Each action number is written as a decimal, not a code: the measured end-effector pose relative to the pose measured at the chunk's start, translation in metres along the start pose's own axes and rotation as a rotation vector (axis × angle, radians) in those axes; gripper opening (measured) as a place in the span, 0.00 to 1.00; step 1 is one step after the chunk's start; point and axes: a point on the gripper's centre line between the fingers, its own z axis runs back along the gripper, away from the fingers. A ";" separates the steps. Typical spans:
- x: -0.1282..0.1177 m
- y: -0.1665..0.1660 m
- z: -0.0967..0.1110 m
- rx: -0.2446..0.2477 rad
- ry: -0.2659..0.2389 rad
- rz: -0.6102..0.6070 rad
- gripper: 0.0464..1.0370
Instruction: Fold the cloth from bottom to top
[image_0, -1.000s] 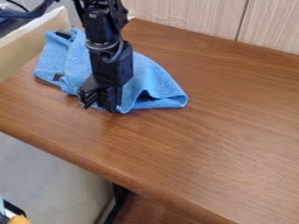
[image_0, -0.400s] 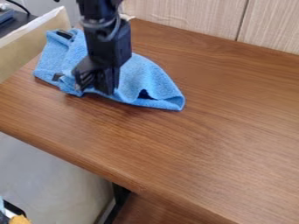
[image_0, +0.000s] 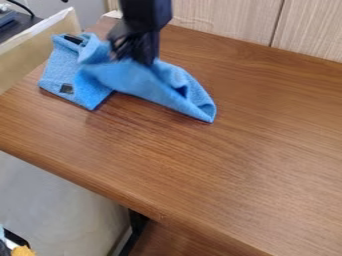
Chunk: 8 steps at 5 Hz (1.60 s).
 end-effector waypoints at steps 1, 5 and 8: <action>0.000 0.022 0.003 0.013 -0.004 -0.004 0.01; -0.013 0.105 -0.048 -0.034 -0.060 -0.011 0.01; -0.013 0.119 -0.082 -0.073 -0.102 -0.027 0.03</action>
